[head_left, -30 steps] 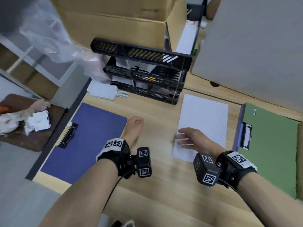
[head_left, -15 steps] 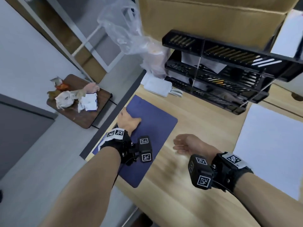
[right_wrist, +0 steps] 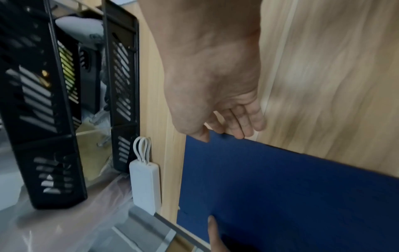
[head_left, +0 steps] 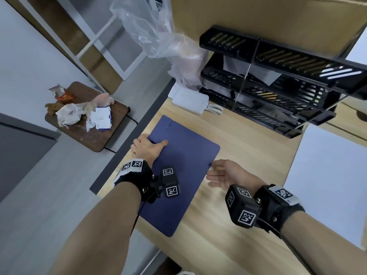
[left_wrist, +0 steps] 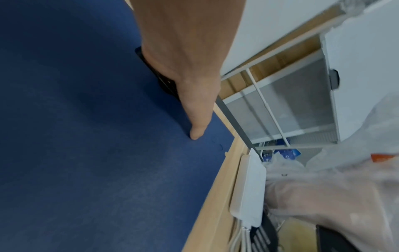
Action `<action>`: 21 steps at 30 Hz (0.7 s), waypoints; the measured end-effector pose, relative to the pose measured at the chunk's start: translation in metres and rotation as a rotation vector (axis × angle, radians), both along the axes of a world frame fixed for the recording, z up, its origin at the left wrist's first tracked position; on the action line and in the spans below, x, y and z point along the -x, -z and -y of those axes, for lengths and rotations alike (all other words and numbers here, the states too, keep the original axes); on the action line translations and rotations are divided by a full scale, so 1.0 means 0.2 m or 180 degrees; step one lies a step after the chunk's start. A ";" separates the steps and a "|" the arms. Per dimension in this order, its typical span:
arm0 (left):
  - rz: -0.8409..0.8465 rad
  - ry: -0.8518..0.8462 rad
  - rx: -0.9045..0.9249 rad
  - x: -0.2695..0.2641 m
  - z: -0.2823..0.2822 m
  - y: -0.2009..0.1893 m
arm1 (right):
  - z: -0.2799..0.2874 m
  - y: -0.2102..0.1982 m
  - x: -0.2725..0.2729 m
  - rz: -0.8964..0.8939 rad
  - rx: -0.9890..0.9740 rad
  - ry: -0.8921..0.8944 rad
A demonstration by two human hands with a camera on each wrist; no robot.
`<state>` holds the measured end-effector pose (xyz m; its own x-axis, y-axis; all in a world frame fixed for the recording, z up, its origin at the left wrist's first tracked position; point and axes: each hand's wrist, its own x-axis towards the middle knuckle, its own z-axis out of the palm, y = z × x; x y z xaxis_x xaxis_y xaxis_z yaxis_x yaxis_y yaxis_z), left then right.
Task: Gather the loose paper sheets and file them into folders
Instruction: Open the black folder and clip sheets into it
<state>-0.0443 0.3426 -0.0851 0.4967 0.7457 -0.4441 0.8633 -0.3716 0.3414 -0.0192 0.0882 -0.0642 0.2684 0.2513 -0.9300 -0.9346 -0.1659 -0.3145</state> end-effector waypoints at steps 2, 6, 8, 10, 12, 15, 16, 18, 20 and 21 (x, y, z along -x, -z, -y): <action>0.0132 -0.0181 0.0227 0.00 0.00 0.02 | 0.04 0.00 0.01 -0.0001 0.0051 0.0066; 0.0800 -0.0537 0.0982 -0.01 0.08 -0.03 | 0.15 -0.01 0.06 0.0042 0.0142 0.0141; 0.0863 -0.0393 0.1106 -0.02 0.15 -0.10 | 0.21 -0.02 0.09 0.0137 0.0151 0.0111; 0.0918 -0.0213 0.1214 -0.03 0.23 -0.16 | 0.28 -0.06 0.12 0.0294 0.0129 0.0114; 0.0985 -0.0120 0.1295 -0.02 0.30 -0.20 | 0.35 -0.13 0.15 0.0500 0.0050 0.0251; 0.1133 -0.0095 0.1393 -0.04 0.42 -0.29 | 0.47 -0.26 0.15 0.0775 -0.0141 0.0473; 0.1212 -0.0085 0.1451 -0.04 0.47 -0.32 | 0.53 -0.31 0.16 0.0877 -0.0107 0.0475; 0.1307 -0.0087 0.1645 -0.06 0.57 -0.35 | 0.64 -0.38 0.16 0.1095 0.0041 0.0451; 0.1316 -0.0068 0.1895 -0.06 0.70 -0.39 | 0.77 -0.42 0.17 0.1253 0.0119 0.0582; 0.1314 -0.0038 0.1975 -0.06 0.78 -0.42 | 0.84 -0.43 0.18 0.1327 0.0131 0.0683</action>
